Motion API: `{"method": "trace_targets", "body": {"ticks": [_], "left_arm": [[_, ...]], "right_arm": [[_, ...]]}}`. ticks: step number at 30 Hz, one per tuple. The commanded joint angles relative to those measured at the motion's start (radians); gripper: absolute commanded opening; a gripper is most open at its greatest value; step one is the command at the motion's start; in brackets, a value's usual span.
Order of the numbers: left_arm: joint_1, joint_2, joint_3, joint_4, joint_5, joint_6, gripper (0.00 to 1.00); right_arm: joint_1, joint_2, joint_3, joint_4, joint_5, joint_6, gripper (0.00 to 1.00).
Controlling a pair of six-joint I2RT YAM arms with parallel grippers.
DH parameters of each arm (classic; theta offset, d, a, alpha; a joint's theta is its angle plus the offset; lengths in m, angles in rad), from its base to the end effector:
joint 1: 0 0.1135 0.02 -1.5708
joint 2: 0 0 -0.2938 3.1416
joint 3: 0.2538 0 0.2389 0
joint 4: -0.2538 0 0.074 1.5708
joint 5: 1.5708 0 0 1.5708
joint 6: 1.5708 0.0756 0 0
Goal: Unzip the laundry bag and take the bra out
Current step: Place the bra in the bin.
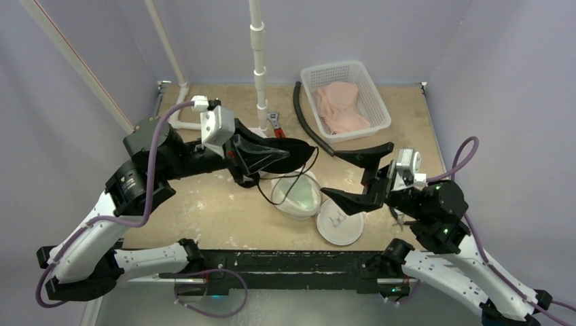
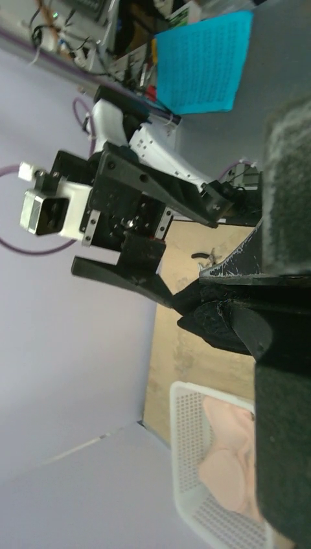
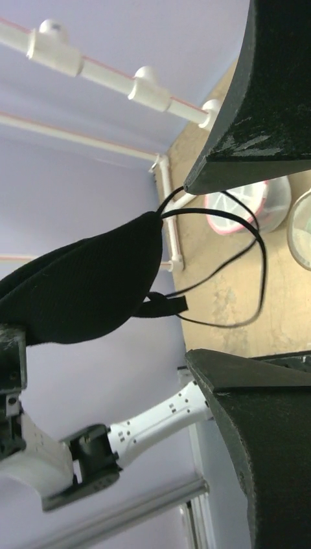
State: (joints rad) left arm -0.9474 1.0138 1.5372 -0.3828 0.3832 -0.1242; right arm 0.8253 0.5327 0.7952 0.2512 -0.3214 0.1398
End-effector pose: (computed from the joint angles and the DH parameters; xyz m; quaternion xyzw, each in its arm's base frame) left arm 0.0808 -0.1608 0.5506 0.3893 0.5324 -0.4858 0.5736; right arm 0.0514 0.0908 0.4523 -0.2974 0.4224 0.4670 0.7176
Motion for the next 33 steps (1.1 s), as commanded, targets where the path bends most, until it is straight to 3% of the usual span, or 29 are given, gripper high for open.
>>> {"method": "trace_targets", "body": {"ticks": [1,9,19,30,33], "left_arm": [[0.004,0.001,0.032,-0.062,0.196,0.119,0.00],[0.003,-0.009,-0.026,-0.001,0.273,0.165,0.00],[0.003,0.008,-0.054,0.067,0.314,0.150,0.00],[0.004,0.011,-0.055,0.085,0.312,0.149,0.00],[0.003,0.008,-0.057,0.080,0.307,0.149,0.00]], "right_arm": [[-0.001,0.009,0.068,0.084,-0.134,-0.041,0.92],[-0.001,0.122,0.154,0.160,-0.236,-0.005,0.91],[0.000,0.257,0.223,0.117,-0.321,-0.008,0.86],[0.038,0.370,0.268,0.065,-0.318,-0.019,0.70],[0.042,0.378,0.267,0.076,-0.324,-0.020,0.57]]}}
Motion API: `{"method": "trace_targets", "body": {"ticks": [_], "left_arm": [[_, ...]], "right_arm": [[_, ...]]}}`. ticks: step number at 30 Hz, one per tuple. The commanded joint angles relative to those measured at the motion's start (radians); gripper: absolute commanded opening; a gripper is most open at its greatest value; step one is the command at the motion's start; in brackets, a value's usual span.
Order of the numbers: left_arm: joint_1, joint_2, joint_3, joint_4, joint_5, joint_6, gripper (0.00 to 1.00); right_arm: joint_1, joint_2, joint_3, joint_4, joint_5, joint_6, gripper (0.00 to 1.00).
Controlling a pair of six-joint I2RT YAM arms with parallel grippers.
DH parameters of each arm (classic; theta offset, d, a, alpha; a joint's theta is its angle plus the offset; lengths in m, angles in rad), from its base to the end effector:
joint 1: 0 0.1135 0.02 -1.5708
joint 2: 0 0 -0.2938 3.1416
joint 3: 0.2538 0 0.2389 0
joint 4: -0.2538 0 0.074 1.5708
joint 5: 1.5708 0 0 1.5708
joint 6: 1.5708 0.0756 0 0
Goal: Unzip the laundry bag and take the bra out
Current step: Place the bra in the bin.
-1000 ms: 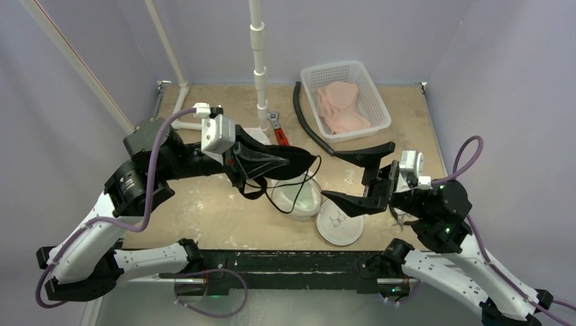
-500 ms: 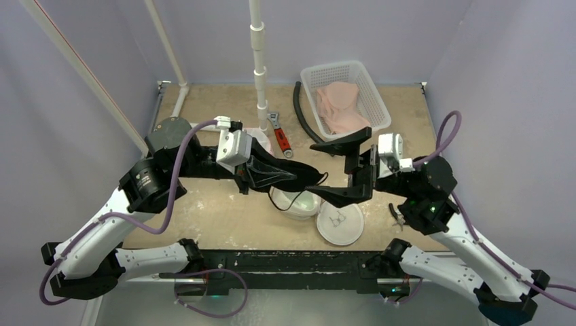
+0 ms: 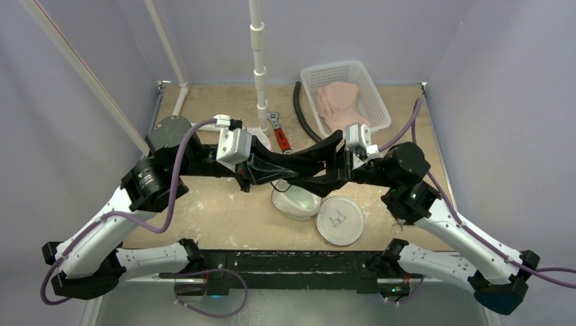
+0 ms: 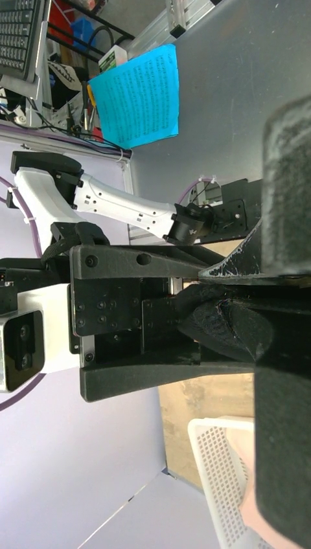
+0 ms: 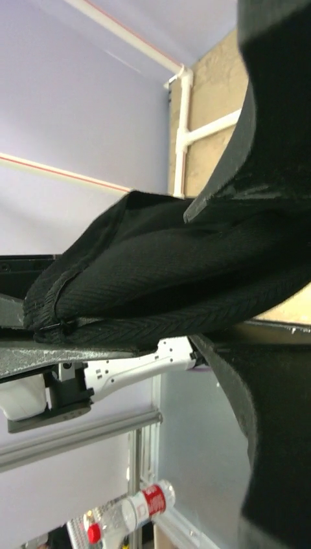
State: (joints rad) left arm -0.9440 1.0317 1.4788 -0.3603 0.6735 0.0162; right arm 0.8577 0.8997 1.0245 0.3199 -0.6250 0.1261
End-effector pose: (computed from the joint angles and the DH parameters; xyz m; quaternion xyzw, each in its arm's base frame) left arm 0.0699 -0.1770 0.5312 0.5106 0.4532 -0.5110 0.5223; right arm 0.0852 0.1662 0.4901 -0.4245 0.3813 0.5247 0.6318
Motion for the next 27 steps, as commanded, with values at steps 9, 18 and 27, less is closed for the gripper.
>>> {"method": "trace_targets", "body": {"ticks": [9,18,27], "left_arm": [[0.001,-0.061,-0.003,-0.049,-0.133,0.019,0.52],[0.000,-0.242,-0.027,-0.129,-0.403,0.027,0.70],[0.000,-0.430,-0.226,0.063,-0.727,-0.083,0.74]], "right_arm": [[0.010,-0.053,0.016,-0.007,0.044,-0.052,0.26],[0.009,-0.082,-0.022,-0.020,0.322,-0.070,0.24],[0.008,0.113,0.021,0.069,1.120,-0.077,0.24]]}}
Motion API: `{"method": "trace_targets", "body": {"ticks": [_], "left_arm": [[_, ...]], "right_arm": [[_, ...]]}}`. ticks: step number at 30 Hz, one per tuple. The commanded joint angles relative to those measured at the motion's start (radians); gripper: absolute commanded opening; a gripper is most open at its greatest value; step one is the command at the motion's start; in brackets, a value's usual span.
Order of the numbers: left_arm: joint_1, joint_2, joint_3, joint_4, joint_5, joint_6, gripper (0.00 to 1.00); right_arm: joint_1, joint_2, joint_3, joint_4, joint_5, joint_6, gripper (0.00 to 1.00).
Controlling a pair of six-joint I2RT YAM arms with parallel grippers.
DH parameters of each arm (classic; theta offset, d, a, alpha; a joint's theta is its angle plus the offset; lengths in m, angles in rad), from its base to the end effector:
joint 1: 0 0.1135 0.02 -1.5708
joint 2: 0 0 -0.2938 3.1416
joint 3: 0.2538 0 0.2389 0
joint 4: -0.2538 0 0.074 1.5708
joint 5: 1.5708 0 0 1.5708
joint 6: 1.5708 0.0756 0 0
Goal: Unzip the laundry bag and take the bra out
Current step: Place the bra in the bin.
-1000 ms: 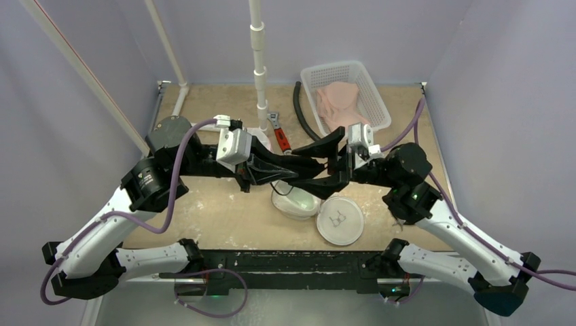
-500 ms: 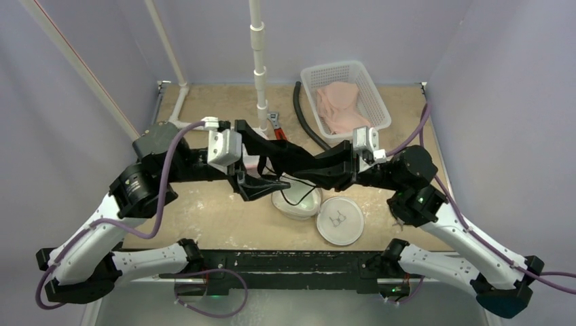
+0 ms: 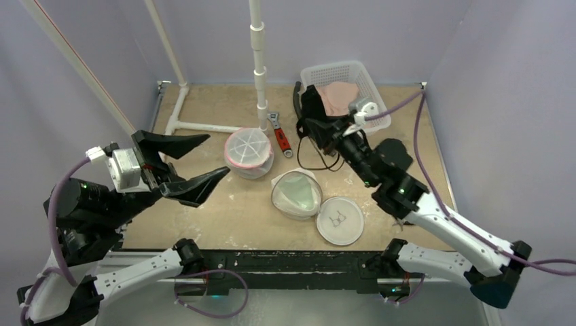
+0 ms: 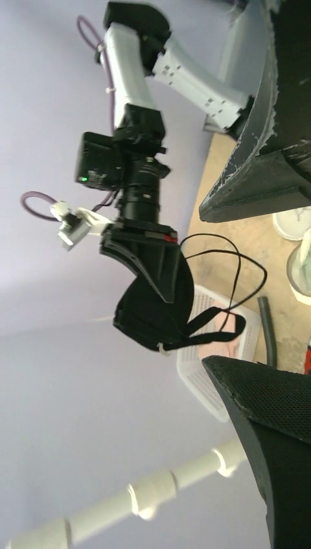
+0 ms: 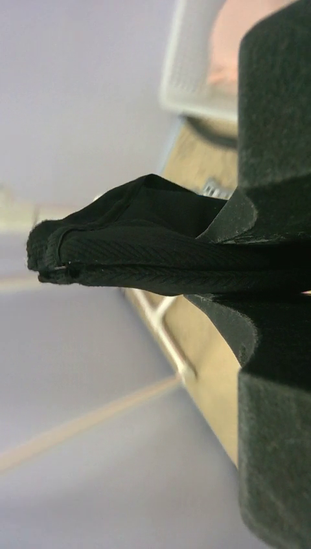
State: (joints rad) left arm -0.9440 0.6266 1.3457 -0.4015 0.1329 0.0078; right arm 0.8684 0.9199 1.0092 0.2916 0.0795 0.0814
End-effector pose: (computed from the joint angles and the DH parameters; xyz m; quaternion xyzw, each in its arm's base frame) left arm 0.0259 -0.0528 0.5297 0.3159 0.4954 -0.3994 0.7037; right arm 0.1374 0.1531 0.4831 -0.1843 0.5298 0.3586 0.7461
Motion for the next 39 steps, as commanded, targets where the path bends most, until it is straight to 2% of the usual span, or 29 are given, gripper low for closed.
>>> {"method": "trace_targets", "body": {"ticks": [1,5,10,13,19,25,31,35,39], "left_arm": [[0.000,-0.042,-0.130,0.128,-0.203,-0.095,0.74],[0.000,-0.113,-0.280,0.224,-0.280,-0.219,0.73],[0.000,-0.181,-0.440,0.311,-0.420,-0.372,0.72],[0.000,-0.194,-0.473,0.270,-0.514,-0.424,0.71],[0.000,-0.194,-0.494,0.142,-0.737,-0.518,0.70],[0.000,-0.186,-0.509,0.140,-0.789,-0.512,0.69],[0.000,-0.142,-0.470,0.051,-0.806,-0.493,0.69],[0.000,-0.153,-0.488,0.032,-0.827,-0.482,0.69],[-0.001,-0.167,-0.502,0.027,-0.839,-0.458,0.69]], "right_arm": [[-0.004,0.121,0.045,0.126,0.471,-0.065,0.24],[-0.031,0.283,0.117,0.248,0.621,-0.237,0.23],[-0.177,0.462,0.265,0.275,0.587,-0.245,0.21],[-0.249,0.581,0.365,0.270,0.560,-0.263,0.21],[-0.335,0.856,0.553,0.343,0.585,-0.430,0.21],[-0.408,1.132,0.730,0.407,0.618,-0.526,0.21],[-0.456,1.351,0.940,0.381,0.652,-0.587,0.21],[-0.462,1.411,0.965,0.435,0.695,-0.658,0.21],[-0.464,1.375,0.922,0.489,0.700,-0.697,0.21]]}}
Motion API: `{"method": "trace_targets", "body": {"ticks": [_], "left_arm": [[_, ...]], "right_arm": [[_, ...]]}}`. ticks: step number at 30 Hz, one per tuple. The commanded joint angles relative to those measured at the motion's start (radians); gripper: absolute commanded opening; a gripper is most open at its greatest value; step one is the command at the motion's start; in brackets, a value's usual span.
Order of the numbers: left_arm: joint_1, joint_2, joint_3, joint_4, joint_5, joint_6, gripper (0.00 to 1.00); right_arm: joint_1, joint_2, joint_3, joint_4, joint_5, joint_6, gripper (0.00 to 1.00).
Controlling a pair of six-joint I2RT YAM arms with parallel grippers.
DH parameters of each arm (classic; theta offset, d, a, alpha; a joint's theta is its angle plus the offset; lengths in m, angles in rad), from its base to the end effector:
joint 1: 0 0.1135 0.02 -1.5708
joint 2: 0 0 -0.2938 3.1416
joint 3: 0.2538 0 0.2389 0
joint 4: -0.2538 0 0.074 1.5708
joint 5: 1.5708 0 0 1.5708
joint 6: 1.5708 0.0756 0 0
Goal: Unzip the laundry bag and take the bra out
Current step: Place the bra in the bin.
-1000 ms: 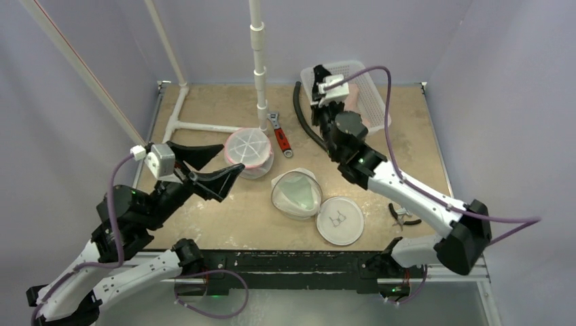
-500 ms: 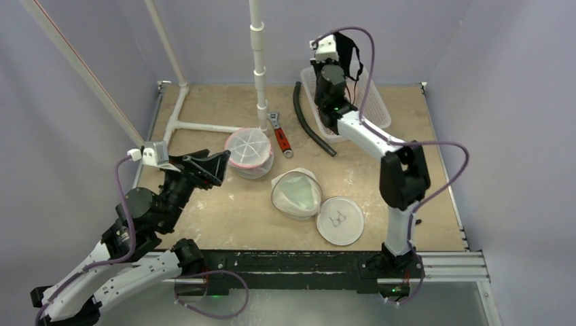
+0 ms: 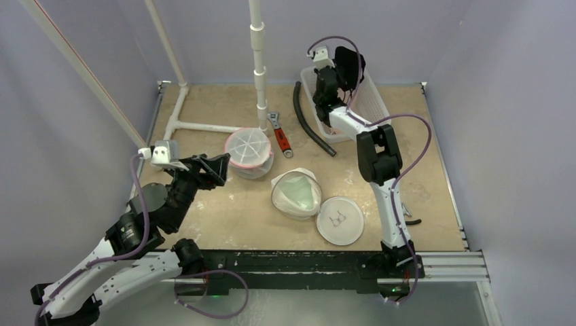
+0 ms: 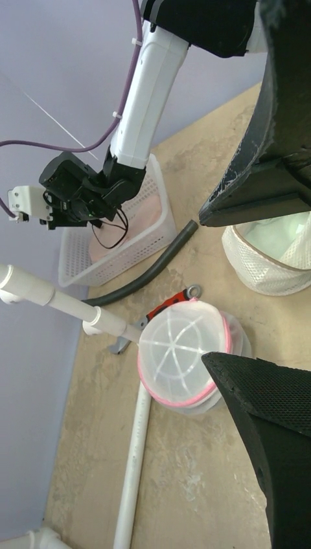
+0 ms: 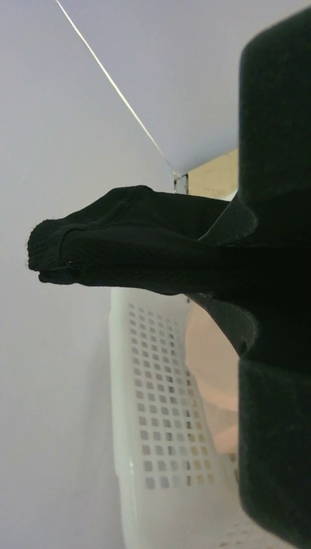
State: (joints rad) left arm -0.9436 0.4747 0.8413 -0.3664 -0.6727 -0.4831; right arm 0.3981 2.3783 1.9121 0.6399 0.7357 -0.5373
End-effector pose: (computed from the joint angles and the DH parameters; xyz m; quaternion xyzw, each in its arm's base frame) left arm 0.0887 -0.0421 0.3867 -0.0749 0.7031 -0.2604 0.6575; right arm 0.5671 0.1835 0.2887 -0.0247 0.6598 -0.2804 0.6967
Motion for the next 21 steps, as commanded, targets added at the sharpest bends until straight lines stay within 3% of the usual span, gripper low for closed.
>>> {"method": "trace_targets", "body": {"ticks": [1,12,17,20,21], "left_arm": [[-0.001,-0.017,0.000,-0.006,-0.036,0.040,0.69],[0.000,0.028,-0.028,0.017,-0.019,0.067,0.69],[-0.001,0.036,-0.038,0.020,-0.015,0.055,0.69],[-0.001,0.034,-0.046,0.019,-0.016,0.044,0.69],[0.000,0.034,-0.048,0.019,-0.014,0.040,0.69]], "right_arm": [[0.006,-0.092,0.016,0.144,0.042,-0.088,0.21],[-0.033,0.011,0.037,0.057,0.016,-0.038,0.22],[-0.034,0.093,0.127,-0.049,-0.003,0.040,0.25],[-0.031,0.116,0.174,-0.115,-0.026,0.080,0.32],[-0.030,0.118,0.175,-0.127,-0.031,0.094,0.40]]}}
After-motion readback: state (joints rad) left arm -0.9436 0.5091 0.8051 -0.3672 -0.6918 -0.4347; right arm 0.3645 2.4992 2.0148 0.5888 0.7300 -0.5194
